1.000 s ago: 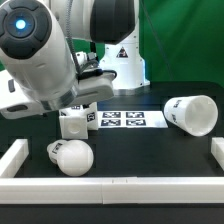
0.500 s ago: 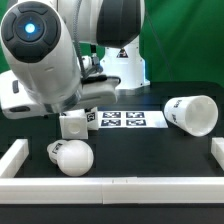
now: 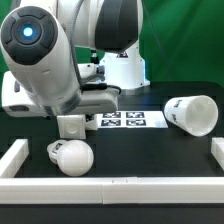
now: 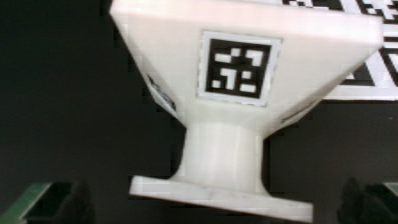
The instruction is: Assemble lamp
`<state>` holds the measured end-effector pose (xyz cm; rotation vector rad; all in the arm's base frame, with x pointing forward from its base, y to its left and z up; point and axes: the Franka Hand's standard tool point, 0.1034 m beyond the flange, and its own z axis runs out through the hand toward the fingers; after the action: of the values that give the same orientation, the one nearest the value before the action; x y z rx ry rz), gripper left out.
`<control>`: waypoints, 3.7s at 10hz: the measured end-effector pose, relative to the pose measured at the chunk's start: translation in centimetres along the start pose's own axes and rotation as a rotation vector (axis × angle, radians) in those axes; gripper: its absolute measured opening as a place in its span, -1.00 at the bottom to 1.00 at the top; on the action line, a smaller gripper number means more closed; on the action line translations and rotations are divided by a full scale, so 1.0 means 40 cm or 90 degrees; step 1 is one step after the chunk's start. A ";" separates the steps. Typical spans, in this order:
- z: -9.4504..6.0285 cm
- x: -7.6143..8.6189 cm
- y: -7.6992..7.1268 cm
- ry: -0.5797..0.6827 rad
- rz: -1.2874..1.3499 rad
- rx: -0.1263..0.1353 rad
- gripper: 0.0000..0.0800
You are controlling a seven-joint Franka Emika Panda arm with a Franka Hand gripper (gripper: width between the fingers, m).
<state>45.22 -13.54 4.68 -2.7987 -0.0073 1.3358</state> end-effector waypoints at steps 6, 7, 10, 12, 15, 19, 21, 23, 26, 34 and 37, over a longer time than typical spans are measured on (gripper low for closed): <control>0.063 0.001 0.005 -0.186 0.024 0.031 0.75; 0.057 0.006 0.004 -0.187 0.016 0.030 0.75; 0.058 0.008 -0.003 -0.186 0.014 0.025 0.75; 0.059 0.016 -0.005 -0.170 0.009 0.020 0.75; 0.066 0.024 -0.002 -0.152 -0.022 0.021 0.75; 0.066 0.025 -0.006 -0.153 -0.028 0.020 0.31; 0.066 0.025 -0.006 -0.153 -0.029 0.020 0.31; 0.051 0.029 -0.008 -0.137 -0.030 0.017 0.31; -0.075 -0.003 -0.110 -0.096 -0.050 0.008 0.31; -0.274 0.026 -0.289 0.309 -0.021 -0.029 0.32; -0.329 0.071 -0.357 0.464 -0.044 -0.044 0.32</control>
Offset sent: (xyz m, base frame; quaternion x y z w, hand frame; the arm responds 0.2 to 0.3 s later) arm 0.0023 -0.0256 -0.0086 -0.0091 -0.1509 0.0331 0.9880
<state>57.42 0.35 11.31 -3.1211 -0.1246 0.2494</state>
